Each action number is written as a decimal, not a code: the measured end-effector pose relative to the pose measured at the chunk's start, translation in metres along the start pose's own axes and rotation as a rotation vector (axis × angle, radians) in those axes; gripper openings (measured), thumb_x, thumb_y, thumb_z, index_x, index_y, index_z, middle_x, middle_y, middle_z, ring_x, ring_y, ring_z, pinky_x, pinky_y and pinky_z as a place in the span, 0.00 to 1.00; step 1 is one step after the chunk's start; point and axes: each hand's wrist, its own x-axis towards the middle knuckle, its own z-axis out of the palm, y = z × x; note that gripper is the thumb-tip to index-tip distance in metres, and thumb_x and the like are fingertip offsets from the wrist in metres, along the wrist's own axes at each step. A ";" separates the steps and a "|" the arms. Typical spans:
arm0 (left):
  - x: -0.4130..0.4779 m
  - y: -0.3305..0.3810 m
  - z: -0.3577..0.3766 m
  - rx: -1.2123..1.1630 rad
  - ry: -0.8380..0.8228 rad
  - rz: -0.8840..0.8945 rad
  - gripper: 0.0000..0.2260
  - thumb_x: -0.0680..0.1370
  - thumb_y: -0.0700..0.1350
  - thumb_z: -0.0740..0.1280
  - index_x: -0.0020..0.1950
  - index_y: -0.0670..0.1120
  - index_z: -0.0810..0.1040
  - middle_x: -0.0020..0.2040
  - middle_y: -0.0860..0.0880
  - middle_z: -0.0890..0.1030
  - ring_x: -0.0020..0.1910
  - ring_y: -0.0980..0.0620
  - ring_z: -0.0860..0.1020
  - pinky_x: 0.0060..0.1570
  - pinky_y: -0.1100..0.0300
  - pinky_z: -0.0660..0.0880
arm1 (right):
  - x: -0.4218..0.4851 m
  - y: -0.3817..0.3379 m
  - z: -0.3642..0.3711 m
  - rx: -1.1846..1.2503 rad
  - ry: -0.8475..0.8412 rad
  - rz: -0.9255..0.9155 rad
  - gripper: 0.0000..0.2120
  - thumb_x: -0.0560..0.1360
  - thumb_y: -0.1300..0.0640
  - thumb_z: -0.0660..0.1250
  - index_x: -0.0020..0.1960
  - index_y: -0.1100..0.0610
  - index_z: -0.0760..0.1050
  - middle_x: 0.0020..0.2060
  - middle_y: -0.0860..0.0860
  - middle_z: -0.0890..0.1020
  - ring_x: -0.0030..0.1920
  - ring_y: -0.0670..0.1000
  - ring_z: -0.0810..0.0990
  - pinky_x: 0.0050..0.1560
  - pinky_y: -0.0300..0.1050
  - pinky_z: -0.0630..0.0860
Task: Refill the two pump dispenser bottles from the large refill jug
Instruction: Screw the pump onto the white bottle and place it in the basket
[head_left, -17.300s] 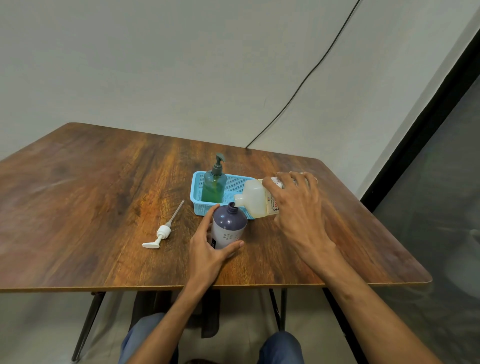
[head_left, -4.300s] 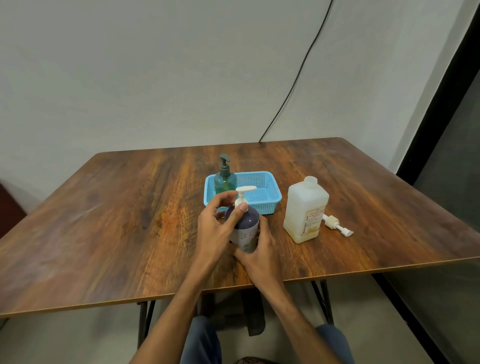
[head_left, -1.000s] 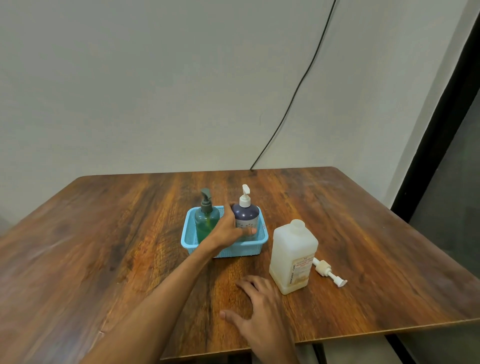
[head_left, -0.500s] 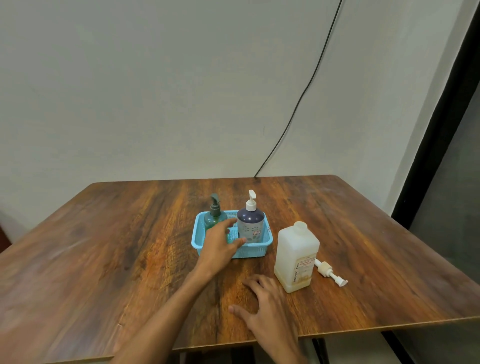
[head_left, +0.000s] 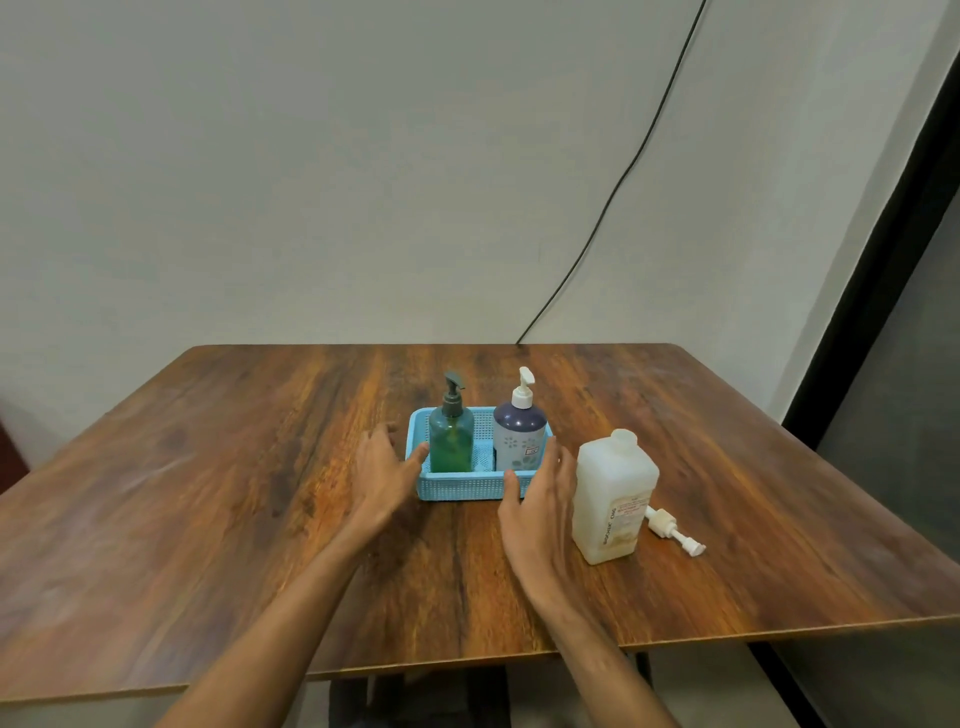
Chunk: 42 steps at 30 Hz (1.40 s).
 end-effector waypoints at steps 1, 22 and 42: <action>0.002 -0.001 0.000 0.017 -0.053 -0.013 0.22 0.79 0.48 0.72 0.70 0.40 0.75 0.65 0.42 0.79 0.62 0.45 0.78 0.60 0.50 0.76 | 0.003 -0.001 0.002 -0.021 0.005 0.011 0.32 0.82 0.53 0.62 0.81 0.59 0.52 0.79 0.56 0.57 0.79 0.55 0.55 0.77 0.52 0.62; 0.041 -0.032 0.015 -0.177 -0.114 -0.088 0.09 0.81 0.34 0.64 0.55 0.41 0.82 0.35 0.48 0.85 0.29 0.53 0.84 0.33 0.51 0.84 | 0.062 0.007 0.044 0.044 -0.052 0.126 0.27 0.82 0.56 0.64 0.78 0.60 0.61 0.74 0.55 0.65 0.71 0.55 0.71 0.68 0.48 0.73; 0.130 -0.037 0.028 -0.092 -0.066 -0.100 0.16 0.83 0.39 0.63 0.70 0.37 0.75 0.52 0.45 0.84 0.31 0.54 0.83 0.28 0.63 0.80 | 0.141 -0.006 0.105 0.116 -0.089 0.110 0.26 0.81 0.53 0.65 0.75 0.62 0.64 0.73 0.55 0.67 0.71 0.55 0.71 0.66 0.48 0.75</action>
